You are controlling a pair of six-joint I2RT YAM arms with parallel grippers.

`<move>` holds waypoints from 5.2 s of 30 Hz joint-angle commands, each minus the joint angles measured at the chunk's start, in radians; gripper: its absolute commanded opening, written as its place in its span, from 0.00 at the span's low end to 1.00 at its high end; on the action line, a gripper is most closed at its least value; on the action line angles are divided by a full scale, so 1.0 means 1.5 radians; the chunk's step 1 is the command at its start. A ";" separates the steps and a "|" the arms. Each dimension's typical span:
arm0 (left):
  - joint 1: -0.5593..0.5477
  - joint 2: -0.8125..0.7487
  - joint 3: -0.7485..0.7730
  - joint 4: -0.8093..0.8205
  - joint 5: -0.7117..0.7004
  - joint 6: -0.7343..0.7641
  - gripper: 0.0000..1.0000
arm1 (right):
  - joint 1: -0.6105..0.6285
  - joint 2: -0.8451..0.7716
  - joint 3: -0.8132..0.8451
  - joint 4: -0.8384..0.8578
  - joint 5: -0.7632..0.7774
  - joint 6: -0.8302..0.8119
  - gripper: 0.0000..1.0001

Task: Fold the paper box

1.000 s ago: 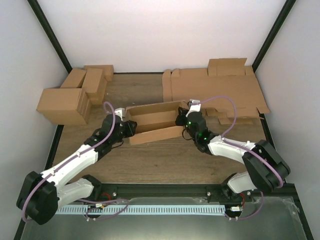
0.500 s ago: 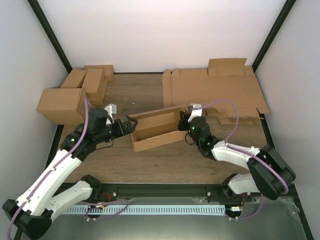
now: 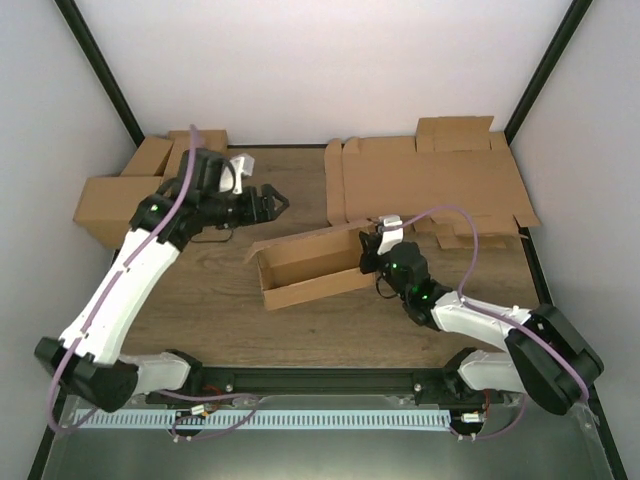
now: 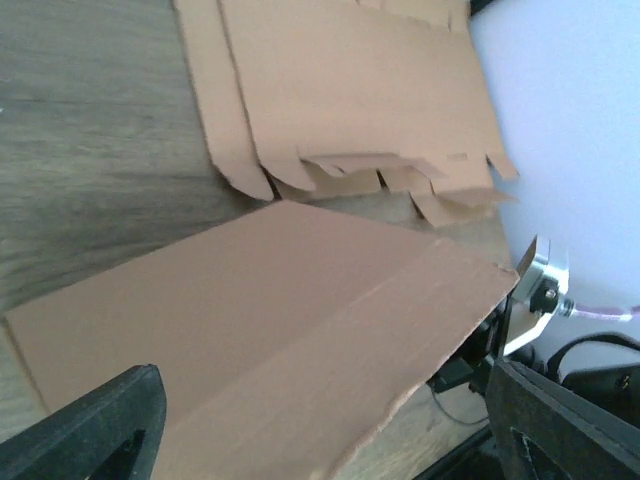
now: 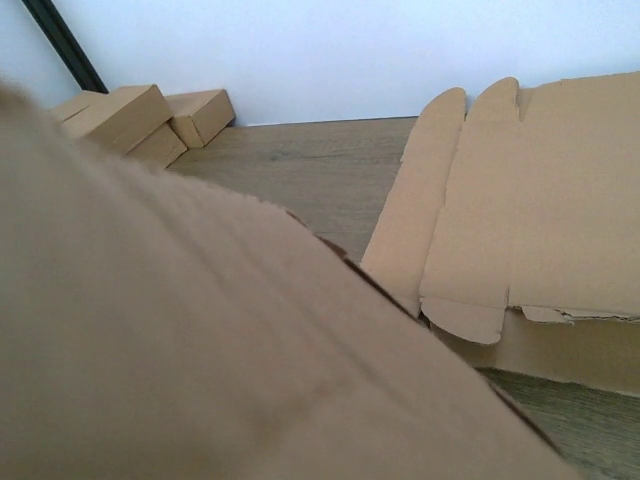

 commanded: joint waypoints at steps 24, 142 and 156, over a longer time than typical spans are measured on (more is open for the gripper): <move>-0.099 0.231 -0.254 0.210 0.115 0.105 0.75 | 0.012 -0.252 -0.021 -0.454 -0.099 0.120 0.51; 0.087 -0.175 -0.514 0.171 0.300 -0.308 0.76 | -0.156 0.125 0.370 -0.924 -0.749 0.041 0.61; 0.090 -0.286 -0.488 0.243 0.321 -0.556 0.92 | -0.184 -0.005 0.405 -0.925 -0.799 0.277 0.83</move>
